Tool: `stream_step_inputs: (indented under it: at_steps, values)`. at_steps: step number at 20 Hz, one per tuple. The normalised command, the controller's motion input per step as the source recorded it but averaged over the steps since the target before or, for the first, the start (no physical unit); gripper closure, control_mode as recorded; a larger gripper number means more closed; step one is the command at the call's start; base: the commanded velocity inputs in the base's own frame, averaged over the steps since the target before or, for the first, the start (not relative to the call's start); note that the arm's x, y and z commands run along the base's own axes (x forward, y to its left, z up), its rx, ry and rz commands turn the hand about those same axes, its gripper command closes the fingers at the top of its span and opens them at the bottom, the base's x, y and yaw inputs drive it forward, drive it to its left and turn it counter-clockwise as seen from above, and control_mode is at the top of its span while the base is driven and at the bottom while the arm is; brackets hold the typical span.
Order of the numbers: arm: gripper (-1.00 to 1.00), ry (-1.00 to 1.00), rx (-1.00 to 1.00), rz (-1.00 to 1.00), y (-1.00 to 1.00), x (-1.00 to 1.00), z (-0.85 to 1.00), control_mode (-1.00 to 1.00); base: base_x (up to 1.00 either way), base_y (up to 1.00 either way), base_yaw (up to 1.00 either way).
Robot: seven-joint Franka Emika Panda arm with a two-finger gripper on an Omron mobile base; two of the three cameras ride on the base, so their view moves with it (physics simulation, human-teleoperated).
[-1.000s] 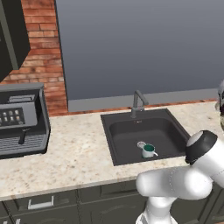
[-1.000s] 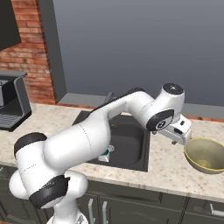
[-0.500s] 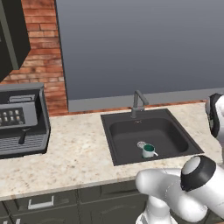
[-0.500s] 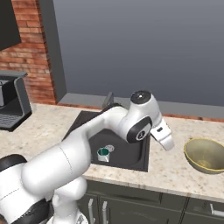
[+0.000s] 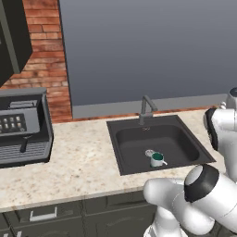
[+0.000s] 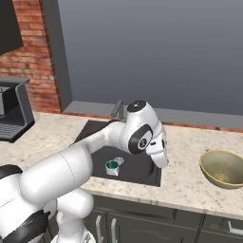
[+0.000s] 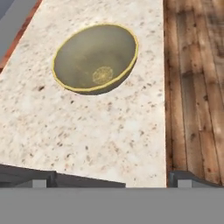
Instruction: Pick the mug and place it in the sink. Pick the bowl and place it in the open cabinet and then close the cabinet.
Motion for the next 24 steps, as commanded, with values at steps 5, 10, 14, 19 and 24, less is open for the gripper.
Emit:
stream_step_inputs:
  at_steps: [5,10,14,19,24]
  values:
    - [-1.00,-0.02,0.32,-0.29,-0.16,0.22,0.00,-1.00,0.00,0.00,0.00]
    - [-1.00,-0.15,0.19,-0.43,-0.02,0.33,0.00,-1.00,0.00,0.00,0.00]
    - [-1.00,-0.18,-0.02,-0.55,0.00,0.33,-0.03,-1.00,0.00,0.00,0.00]
    - [-1.00,-0.07,-0.01,-0.51,-0.04,0.33,-0.13,-1.00,0.00,0.00,0.00]
    - [-1.00,-0.10,0.00,-0.25,-0.24,0.20,-0.20,-1.00,0.00,0.00,0.00]
